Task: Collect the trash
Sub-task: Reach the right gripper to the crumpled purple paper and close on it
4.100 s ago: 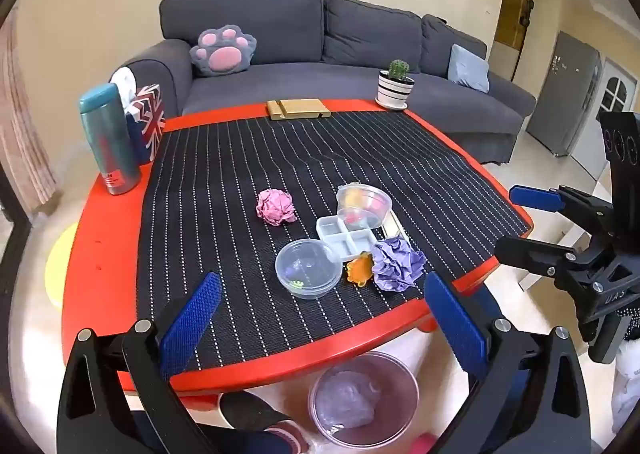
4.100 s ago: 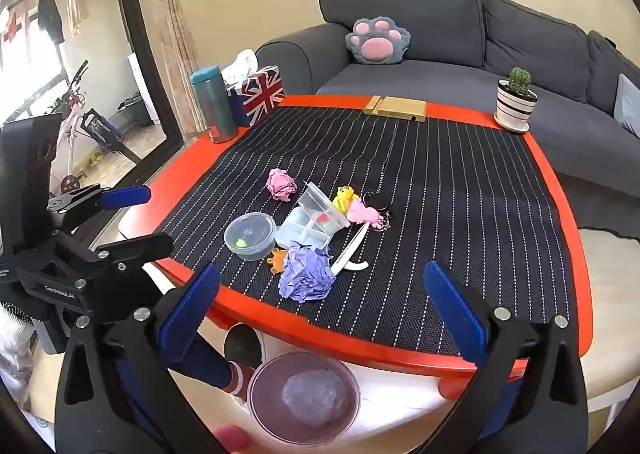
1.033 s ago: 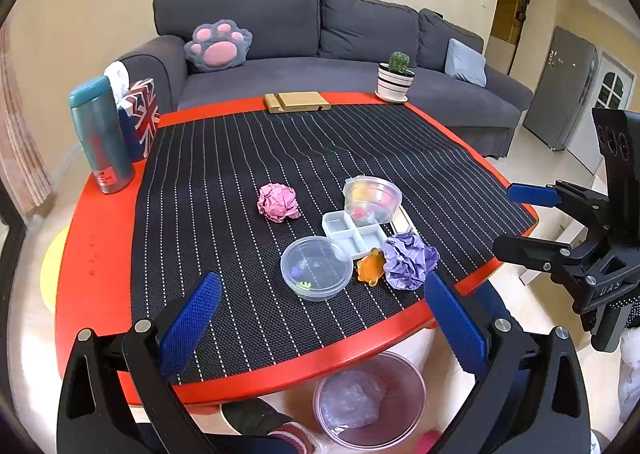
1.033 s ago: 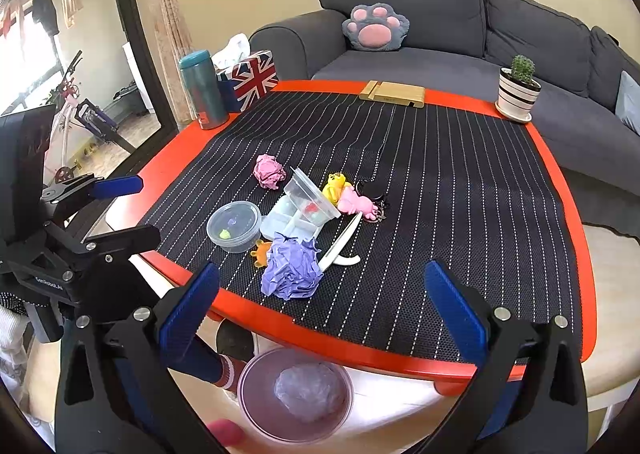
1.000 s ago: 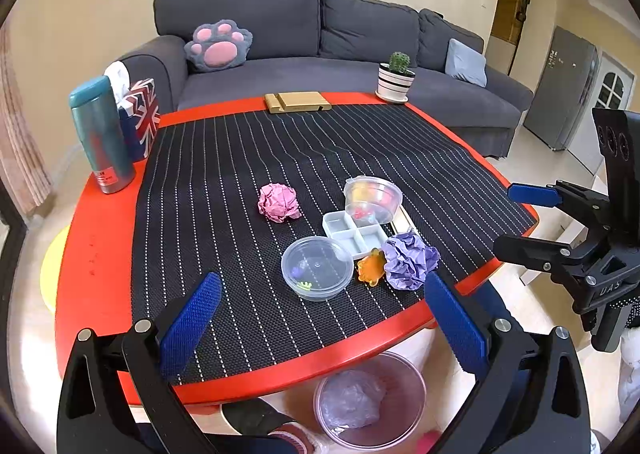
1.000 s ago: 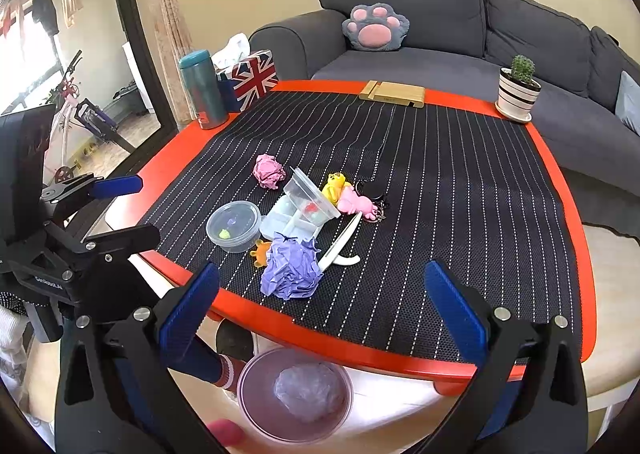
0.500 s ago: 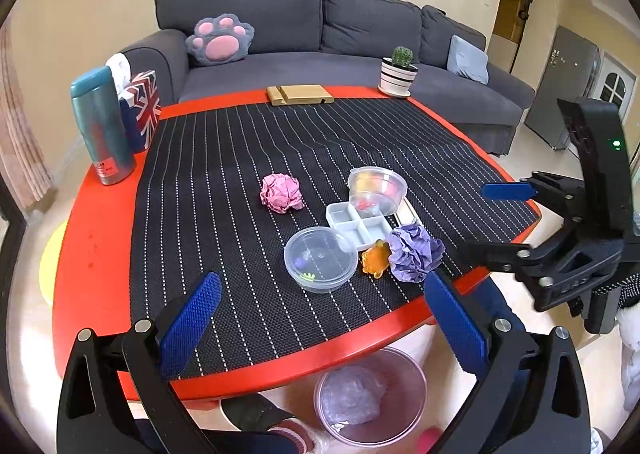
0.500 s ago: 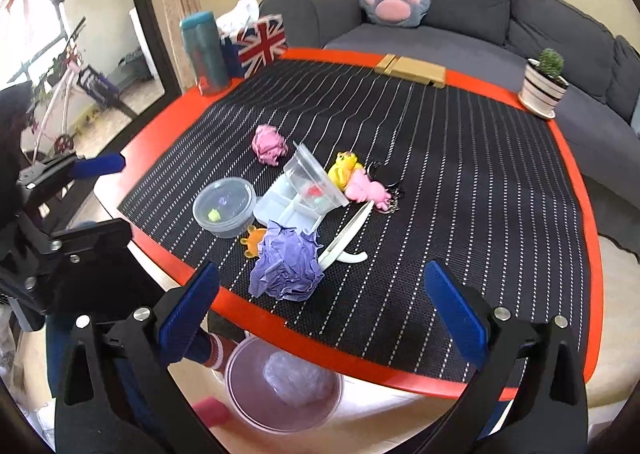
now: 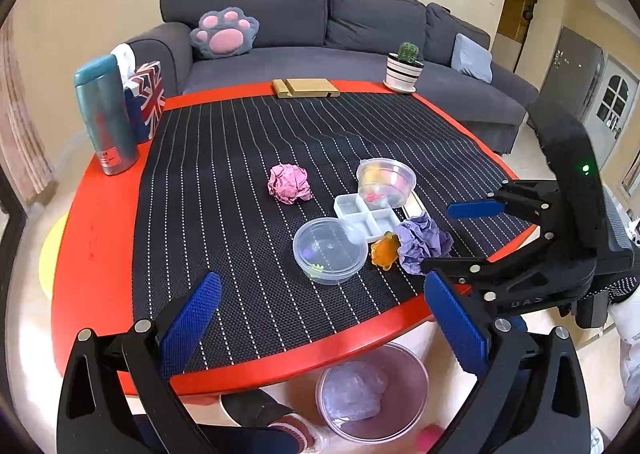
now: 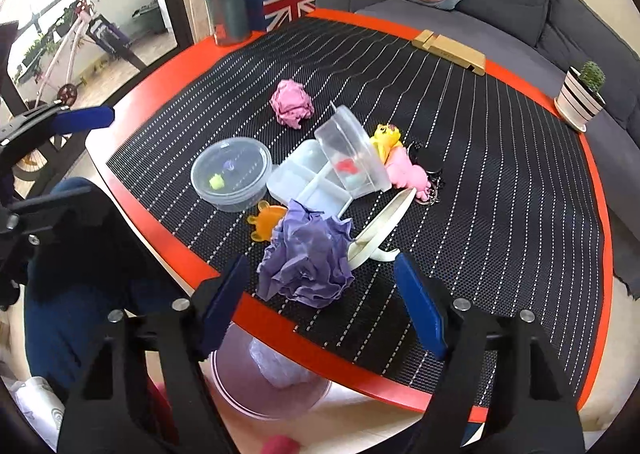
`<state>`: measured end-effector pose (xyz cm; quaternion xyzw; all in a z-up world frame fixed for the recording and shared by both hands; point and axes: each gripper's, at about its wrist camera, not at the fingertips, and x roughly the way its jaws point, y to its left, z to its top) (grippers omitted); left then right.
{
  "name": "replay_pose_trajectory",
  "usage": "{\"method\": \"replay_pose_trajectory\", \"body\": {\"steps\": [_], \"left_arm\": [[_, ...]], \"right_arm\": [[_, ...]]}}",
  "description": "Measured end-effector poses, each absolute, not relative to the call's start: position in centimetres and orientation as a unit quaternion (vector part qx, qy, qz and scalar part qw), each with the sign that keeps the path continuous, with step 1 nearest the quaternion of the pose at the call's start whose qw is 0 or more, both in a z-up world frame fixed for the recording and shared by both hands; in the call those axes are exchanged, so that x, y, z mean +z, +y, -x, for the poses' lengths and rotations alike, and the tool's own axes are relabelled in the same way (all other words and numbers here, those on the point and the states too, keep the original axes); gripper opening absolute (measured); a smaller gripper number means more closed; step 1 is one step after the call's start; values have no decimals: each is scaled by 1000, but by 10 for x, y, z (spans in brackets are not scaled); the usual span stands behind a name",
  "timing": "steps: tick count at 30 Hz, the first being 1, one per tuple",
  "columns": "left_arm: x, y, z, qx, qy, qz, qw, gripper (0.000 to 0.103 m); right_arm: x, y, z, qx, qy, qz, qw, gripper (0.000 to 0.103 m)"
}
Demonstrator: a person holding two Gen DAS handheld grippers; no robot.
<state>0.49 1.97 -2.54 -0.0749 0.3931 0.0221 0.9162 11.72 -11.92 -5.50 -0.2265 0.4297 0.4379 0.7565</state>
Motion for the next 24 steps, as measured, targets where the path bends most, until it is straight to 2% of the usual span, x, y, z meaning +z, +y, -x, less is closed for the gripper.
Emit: {"method": "replay_pose_trajectory", "body": {"steps": [3,8,13,16,24], "left_arm": [[-26,20,-5,23,393,76,916,98],[-27,21,-5,22,394,78,916,98],[-27,19,-5,21,395,78,915,98],[-27,19,-5,21,395,78,915,98],[-29,19,-7,22,398,74,914,98]], "right_arm": [[-57,-118,-117,438,431,230,755,59],[-60,-118,-118,442,434,228,751,50],[-57,-121,-117,446,428,224,753,32],[-54,-123,-117,450,424,216,756,27],[-40,-133,-115,462,416,182,762,25]]}}
